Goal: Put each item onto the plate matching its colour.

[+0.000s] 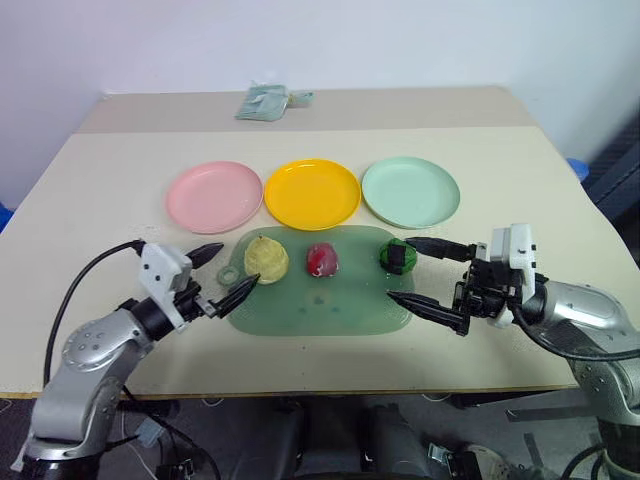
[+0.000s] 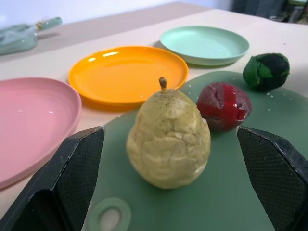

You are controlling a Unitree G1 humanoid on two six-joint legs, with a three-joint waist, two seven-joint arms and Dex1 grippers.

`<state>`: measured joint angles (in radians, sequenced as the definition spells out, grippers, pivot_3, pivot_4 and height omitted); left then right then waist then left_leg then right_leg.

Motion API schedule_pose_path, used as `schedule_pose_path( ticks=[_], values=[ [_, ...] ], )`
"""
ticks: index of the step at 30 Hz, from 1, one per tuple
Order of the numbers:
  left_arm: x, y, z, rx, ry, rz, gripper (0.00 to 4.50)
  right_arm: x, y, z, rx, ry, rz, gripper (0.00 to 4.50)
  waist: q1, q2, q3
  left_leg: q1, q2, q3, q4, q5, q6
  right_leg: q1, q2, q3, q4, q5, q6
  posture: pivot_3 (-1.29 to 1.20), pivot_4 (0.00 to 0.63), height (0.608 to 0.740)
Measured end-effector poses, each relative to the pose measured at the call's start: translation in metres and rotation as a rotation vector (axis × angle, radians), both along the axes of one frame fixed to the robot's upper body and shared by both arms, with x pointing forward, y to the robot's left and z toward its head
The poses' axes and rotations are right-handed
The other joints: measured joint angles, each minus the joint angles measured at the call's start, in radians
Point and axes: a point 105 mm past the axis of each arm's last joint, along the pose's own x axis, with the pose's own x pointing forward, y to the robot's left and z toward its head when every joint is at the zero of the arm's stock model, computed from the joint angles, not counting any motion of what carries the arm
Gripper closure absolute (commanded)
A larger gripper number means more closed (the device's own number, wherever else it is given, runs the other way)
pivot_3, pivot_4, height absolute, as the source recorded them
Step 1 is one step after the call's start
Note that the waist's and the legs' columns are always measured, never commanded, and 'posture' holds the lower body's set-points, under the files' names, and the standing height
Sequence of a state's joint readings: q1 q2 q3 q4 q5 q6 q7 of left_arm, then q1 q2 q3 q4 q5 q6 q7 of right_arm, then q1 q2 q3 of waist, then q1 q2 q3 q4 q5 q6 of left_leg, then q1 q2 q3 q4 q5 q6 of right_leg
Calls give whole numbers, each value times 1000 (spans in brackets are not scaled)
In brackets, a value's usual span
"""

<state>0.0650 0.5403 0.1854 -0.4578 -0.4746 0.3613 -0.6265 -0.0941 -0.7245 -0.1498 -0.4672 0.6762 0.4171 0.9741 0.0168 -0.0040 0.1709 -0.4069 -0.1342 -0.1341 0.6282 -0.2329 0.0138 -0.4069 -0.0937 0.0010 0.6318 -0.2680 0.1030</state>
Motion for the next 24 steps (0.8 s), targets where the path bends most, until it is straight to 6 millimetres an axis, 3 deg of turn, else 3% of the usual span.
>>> schedule_pose_path(
  ticks=[6, 12, 17, 18, 24],
  values=[
    [14, -18, -9, -5, 7, 23, 0, 9, -2, -5, -21, -33, 9, 73, -1, 0, 0, 0, 0, 0, 1, 0, 0, 0, 0, 0, 1, 1, 0, 0, 150, 740],
    [25, -17, -18, 17, 28, 62, 0, 9, 3, -7, -26, -52, 20, 73, -2, 0, 0, 0, 0, 0, 1, 0, 0, -1, 0, 0, 1, 1, 1, 0, 150, 740],
    [33, -19, -18, 17, 22, 66, 2158, 11, 2, -7, -37, -63, 9, 0, 1, 0, 0, 0, 0, 0, 1, 0, 0, 0, 0, 0, 1, 2, 2, 0, 150, 740],
    [35, -19, -18, 17, 21, 70, 2382, 11, 2, -7, -40, -67, 7, 0, 1, 0, 0, 0, 0, 0, 2, 0, 0, 0, 0, 0, 1, 2, 2, 0, 150, 740],
    [40, -20, -20, -17, 7, 92, 2382, 9, 0, -11, -45, -64, -7, 0, -1, 0, 0, 0, 0, 0, 2, 0, 0, 0, 0, 0, 2, 2, 2, 0, 150, 740]
  ],
)
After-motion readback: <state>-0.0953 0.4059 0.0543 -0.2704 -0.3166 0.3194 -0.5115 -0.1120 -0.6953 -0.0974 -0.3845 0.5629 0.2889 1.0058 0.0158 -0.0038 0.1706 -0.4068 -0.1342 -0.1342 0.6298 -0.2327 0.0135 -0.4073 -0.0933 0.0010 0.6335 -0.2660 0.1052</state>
